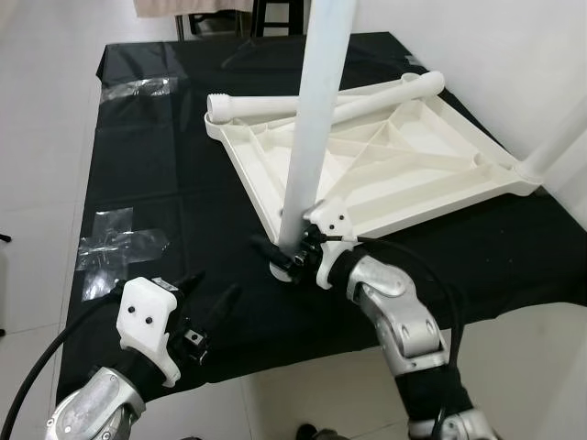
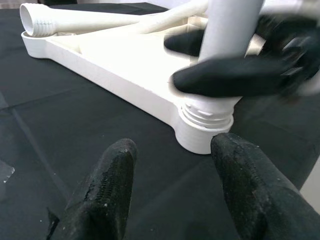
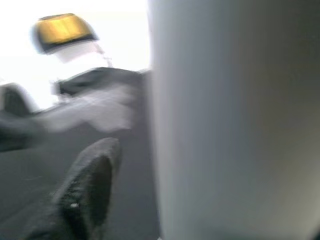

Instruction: Building children table

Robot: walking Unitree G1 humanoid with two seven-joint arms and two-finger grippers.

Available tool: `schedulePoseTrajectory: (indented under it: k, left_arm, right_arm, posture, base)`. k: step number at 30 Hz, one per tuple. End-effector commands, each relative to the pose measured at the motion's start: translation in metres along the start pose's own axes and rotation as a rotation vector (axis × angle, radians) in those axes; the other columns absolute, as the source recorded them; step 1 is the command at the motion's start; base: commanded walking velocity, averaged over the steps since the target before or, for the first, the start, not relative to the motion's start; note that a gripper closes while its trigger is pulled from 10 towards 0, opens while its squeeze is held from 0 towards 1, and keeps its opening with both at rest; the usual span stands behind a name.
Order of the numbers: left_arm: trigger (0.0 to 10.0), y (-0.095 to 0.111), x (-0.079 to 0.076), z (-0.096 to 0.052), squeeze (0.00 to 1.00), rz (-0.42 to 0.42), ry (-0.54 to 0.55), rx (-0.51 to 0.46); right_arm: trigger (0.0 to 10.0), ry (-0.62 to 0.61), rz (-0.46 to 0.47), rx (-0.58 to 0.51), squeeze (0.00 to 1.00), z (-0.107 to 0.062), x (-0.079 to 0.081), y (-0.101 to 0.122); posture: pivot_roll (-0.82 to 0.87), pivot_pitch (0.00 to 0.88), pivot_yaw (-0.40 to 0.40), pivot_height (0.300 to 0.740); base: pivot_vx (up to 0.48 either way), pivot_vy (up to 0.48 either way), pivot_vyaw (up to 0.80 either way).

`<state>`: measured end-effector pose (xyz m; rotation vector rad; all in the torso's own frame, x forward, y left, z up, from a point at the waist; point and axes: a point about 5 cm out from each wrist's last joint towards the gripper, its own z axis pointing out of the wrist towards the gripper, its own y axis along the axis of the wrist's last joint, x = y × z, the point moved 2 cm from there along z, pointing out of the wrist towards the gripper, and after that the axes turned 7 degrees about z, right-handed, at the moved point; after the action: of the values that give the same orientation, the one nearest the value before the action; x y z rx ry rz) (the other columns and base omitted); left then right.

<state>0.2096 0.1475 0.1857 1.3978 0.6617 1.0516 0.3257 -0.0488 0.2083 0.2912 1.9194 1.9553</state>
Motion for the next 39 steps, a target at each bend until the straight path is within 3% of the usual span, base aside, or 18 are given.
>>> schedulePoseTrajectory:
  k: [1, 5, 7, 9, 10, 11, 20, 23, 26, 27, 28, 29, 31, 32, 33, 34, 37, 39]
  left_arm:
    - [10.0, -0.003, 0.0, -0.002, 0.0, -0.001, 0.002, 0.017]
    - [10.0, -0.003, 0.0, -0.002, 0.0, 0.002, 0.004, 0.016]
    - [10.0, -0.003, 0.0, -0.002, 0.0, 0.002, 0.004, 0.016]
    - [10.0, -0.002, 0.001, -0.003, 0.0, 0.002, 0.007, 0.017]
    - [10.0, -0.002, 0.001, -0.003, 0.0, 0.002, 0.007, 0.017]
    - [10.0, -0.002, 0.0, -0.003, 0.0, 0.002, 0.006, 0.017]
    - [10.0, -0.001, 0.0, -0.004, 0.0, 0.003, 0.01, 0.019]
    - [10.0, -0.002, -0.002, -0.004, 0.0, -0.002, 0.007, 0.019]
    - [10.0, -0.002, -0.004, -0.004, 0.0, -0.006, 0.002, 0.021]
    - [10.0, -0.003, -0.004, -0.005, 0.0, -0.01, -0.001, 0.024]
    - [10.0, -0.003, -0.004, -0.005, 0.0, -0.01, -0.001, 0.024]
    - [10.0, -0.003, -0.006, -0.006, 0.0, -0.012, -0.006, 0.028]
    - [10.0, -0.003, -0.006, -0.006, 0.0, -0.012, -0.006, 0.028]
    - [10.0, -0.004, -0.005, -0.008, 0.0, -0.02, -0.008, 0.033]
    - [10.0, -0.004, -0.005, -0.008, 0.0, -0.02, -0.008, 0.033]
    - [10.0, -0.005, -0.006, -0.008, 0.0, -0.021, -0.019, 0.041]
    - [10.0, -0.006, -0.009, -0.007, 0.0, -0.028, -0.039, 0.046]
    - [10.0, -0.006, -0.009, -0.006, 0.0, -0.027, -0.043, 0.045]
  right_arm:
    - [10.0, 0.27, -0.011, 0.03, 0.0, 0.004, 0.017, -0.002]
    - [10.0, 0.396, 0.0, 0.072, 0.0, 0.002, 0.015, -0.002]
    - [10.0, 0.396, 0.0, 0.072, 0.0, 0.002, 0.015, -0.002]
    - [10.0, 0.451, 0.037, 0.089, 0.0, 0.005, 0.007, -0.002]
    - [4.7, 0.474, 0.072, 0.091, 0.0, 0.005, 0.004, -0.002]
    - [0.0, 0.498, 0.091, 0.096, 0.0, 0.005, 0.001, -0.004]
    - [0.0, 0.528, 0.1, 0.127, 0.0, 0.001, -0.006, -0.011]
    - [0.0, 0.476, 0.09, 0.139, 0.0, -0.007, -0.01, -0.017]
    - [0.0, 0.365, 0.048, 0.159, 0.0, -0.016, -0.016, -0.025]
    - [0.0, 0.212, 0.047, 0.178, 0.0, -0.02, -0.021, -0.033]
    - [0.0, 0.212, 0.047, 0.178, 0.0, -0.02, -0.021, -0.033]
    - [0.0, -0.045, 0.035, 0.226, 0.0, -0.022, -0.025, -0.045]
    - [0.0, -0.045, 0.035, 0.226, 0.0, -0.022, -0.025, -0.045]
    - [0.0, -0.282, 0.116, 0.254, 0.0, -0.026, -0.013, -0.059]
    - [0.0, -0.282, 0.116, 0.254, 0.0, -0.026, -0.013, -0.059]
    - [0.0, -0.428, 0.108, 0.292, 0.0, -0.035, 0.0, -0.065]
    - [0.0, -0.473, 0.102, 0.307, 0.0, -0.034, 0.013, -0.069]
    - [0.0, -0.449, 0.095, 0.303, 0.0, -0.027, 0.012, -0.069]
  posture:
    - [0.17, 0.225, -0.12, 0.74]
    - [0.17, 0.224, -0.12, 0.74]
    - [0.17, 0.224, -0.12, 0.74]
    - [0.19, 0.227, -0.117, 0.74]
    - [0.19, 0.227, -0.117, 0.74]
    - [0.2, 0.229, -0.118, 0.74]
    - [0.2, 0.235, -0.124, 0.74]
    - [0.18, 0.24, -0.125, 0.74]
    - [0.18, 0.245, -0.127, 0.74]
    - [0.17, 0.248, -0.135, 0.74]
    - [0.17, 0.248, -0.135, 0.74]
    - [0.17, 0.253, -0.141, 0.74]
    - [0.17, 0.253, -0.141, 0.74]
    - [0.15, 0.271, -0.125, 0.74]
    - [0.15, 0.271, -0.125, 0.74]
    - [0.14, 0.273, -0.113, 0.74]
    - [0.15, 0.257, -0.102, 0.74]
    - [0.16, 0.254, -0.104, 0.74]
  base:
    - [0.0, 0.0, 0.0]
    - [0.0, 0.0, 0.0]
    - [0.0, 0.0, 0.0]
    - [0.0, 0.0, 0.0]
    - [0.0, 0.0, 0.0]
    - [0.0, 0.0, 0.0]
    - [0.0, 0.0, 0.0]
    - [0.0, 0.0, 0.0]
    - [0.0, 0.0, 0.0]
    - [0.0, 0.0, 0.0]
    - [0.0, 0.0, 0.0]
    - [0.0, 0.0, 0.0]
    - [0.0, 0.0, 0.0]
    - [0.0, 0.0, 0.0]
    - [0.0, 0.0, 0.0]
    - [0.0, 0.0, 0.0]
    - [0.0, 0.0, 0.0]
    - [0.0, 0.0, 0.0]
